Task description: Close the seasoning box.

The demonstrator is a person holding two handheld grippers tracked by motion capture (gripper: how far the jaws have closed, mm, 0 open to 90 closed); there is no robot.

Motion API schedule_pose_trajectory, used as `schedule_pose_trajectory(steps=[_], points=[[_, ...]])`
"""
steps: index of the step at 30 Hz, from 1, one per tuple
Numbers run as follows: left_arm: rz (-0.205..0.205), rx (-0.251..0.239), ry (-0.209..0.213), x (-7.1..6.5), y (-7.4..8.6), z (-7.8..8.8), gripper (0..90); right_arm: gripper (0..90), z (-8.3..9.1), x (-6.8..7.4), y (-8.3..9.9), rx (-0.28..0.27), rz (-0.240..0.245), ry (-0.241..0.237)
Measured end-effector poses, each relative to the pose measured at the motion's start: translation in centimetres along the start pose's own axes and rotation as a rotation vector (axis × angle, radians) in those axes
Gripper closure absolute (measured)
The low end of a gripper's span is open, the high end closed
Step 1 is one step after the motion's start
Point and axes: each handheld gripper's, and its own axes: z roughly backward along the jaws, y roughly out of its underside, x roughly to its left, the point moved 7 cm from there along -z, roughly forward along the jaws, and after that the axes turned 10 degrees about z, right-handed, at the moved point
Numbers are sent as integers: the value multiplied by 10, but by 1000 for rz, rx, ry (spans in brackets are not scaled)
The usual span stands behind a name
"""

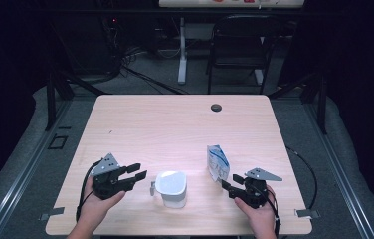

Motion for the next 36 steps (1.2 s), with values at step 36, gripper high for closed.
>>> schedule_pose_trajectory(steps=[36], points=[[161,89,-149,58,39,-17,459,455,6,-18,7,30,11,-11]])
